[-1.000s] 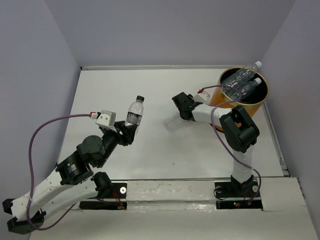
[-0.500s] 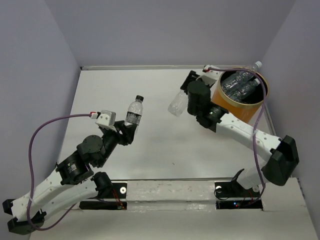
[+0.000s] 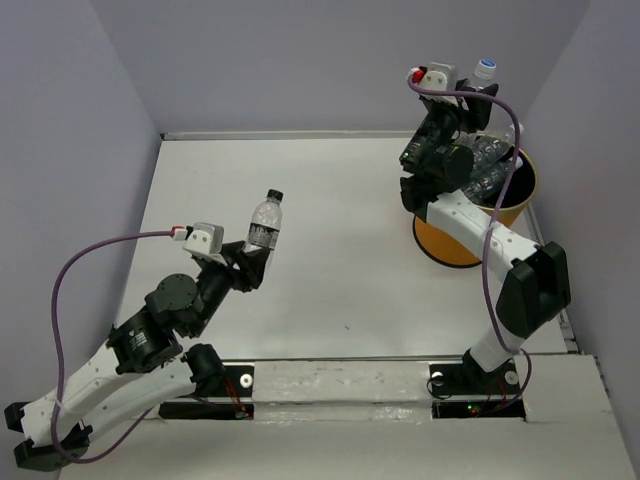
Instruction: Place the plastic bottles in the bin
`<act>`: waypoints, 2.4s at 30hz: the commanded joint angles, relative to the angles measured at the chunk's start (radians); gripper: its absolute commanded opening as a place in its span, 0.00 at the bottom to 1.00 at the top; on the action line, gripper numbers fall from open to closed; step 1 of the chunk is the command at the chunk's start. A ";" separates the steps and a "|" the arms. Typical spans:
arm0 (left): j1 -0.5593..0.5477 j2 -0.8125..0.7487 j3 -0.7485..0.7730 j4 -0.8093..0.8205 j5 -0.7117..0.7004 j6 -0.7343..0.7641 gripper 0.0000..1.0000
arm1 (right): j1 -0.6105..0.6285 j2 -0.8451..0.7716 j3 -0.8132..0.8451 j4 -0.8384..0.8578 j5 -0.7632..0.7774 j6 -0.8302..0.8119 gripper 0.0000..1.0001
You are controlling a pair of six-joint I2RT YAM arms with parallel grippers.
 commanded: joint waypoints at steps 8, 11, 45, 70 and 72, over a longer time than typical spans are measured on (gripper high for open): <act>0.007 -0.023 -0.009 0.061 0.007 0.014 0.33 | -0.091 -0.078 -0.484 0.490 0.172 0.084 0.21; 0.007 -0.018 -0.009 0.063 0.010 0.014 0.33 | -0.091 -0.104 -0.606 0.489 0.235 0.174 0.21; 0.008 0.425 0.300 0.242 0.315 0.027 0.33 | -0.101 -0.679 -0.143 -1.497 -0.416 1.553 0.43; -0.024 1.635 1.538 0.213 0.588 0.103 0.33 | -0.101 -1.289 -0.550 -1.502 -0.581 1.736 0.00; -0.025 1.696 1.615 0.210 0.601 0.105 0.36 | -0.101 -1.287 -0.556 -1.499 -0.618 1.750 0.00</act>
